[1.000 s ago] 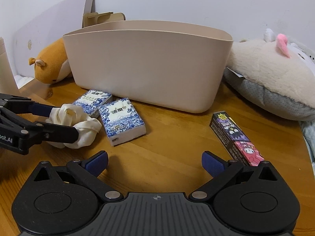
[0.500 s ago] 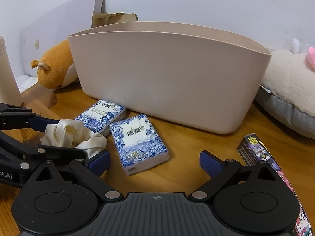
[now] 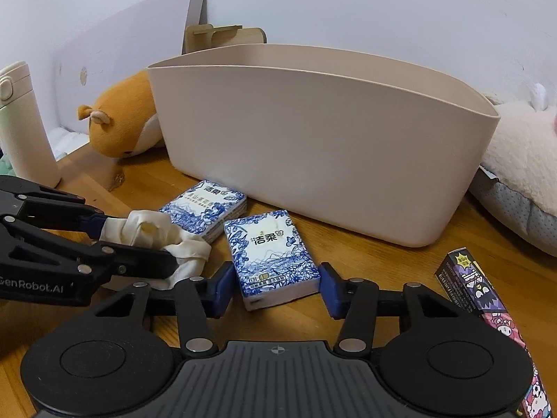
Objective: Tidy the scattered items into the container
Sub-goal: 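Close left tool on white scrunchie while right tool closes on tissue packet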
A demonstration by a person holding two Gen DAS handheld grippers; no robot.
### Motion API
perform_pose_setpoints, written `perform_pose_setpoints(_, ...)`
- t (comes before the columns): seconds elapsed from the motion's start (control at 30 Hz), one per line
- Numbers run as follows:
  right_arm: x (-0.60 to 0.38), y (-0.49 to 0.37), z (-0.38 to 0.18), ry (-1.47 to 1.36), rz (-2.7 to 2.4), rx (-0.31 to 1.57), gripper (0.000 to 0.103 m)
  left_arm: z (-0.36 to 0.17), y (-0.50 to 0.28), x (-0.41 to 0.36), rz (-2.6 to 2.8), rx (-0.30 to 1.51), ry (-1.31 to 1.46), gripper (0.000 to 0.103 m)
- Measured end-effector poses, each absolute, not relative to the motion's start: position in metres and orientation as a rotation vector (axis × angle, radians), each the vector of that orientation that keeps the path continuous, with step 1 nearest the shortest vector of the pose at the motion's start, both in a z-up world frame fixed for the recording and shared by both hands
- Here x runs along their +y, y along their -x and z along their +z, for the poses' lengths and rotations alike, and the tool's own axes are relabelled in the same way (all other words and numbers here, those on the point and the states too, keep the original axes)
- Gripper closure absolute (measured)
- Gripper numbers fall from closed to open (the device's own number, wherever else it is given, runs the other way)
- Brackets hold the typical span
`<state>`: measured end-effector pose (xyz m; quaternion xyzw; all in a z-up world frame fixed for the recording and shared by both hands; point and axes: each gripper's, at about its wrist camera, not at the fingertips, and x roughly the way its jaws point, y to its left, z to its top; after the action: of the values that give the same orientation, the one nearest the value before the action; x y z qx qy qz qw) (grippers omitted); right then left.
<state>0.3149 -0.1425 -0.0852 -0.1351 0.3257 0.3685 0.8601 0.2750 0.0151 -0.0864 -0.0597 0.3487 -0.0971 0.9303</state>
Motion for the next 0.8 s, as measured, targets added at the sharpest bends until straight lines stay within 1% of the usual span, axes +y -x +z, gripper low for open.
perform_pose_setpoints(0.07,-0.143,-0.311,-0.085,0.287,0.774,0.686,0.056,-0.086,-0.274,0.015,-0.19,0.717,0.125,0.08)
perform_pose_setpoints(0.27,-0.145,-0.299,-0.083,0.294,0.768,0.688,0.056,-0.082,-0.269,0.016,-0.158,0.721,0.124,0.085)
perform_pose_setpoints(0.43,-0.151,-0.288,-0.08,0.313,0.768,0.692,0.056,-0.077,-0.262,0.016,-0.164,0.717,0.119,0.086)
perform_pose_setpoints(0.8,-0.169,-0.262,-0.059,0.342,0.759,0.654,0.056,-0.058,-0.241,0.013,-0.193,0.667,0.115,0.087)
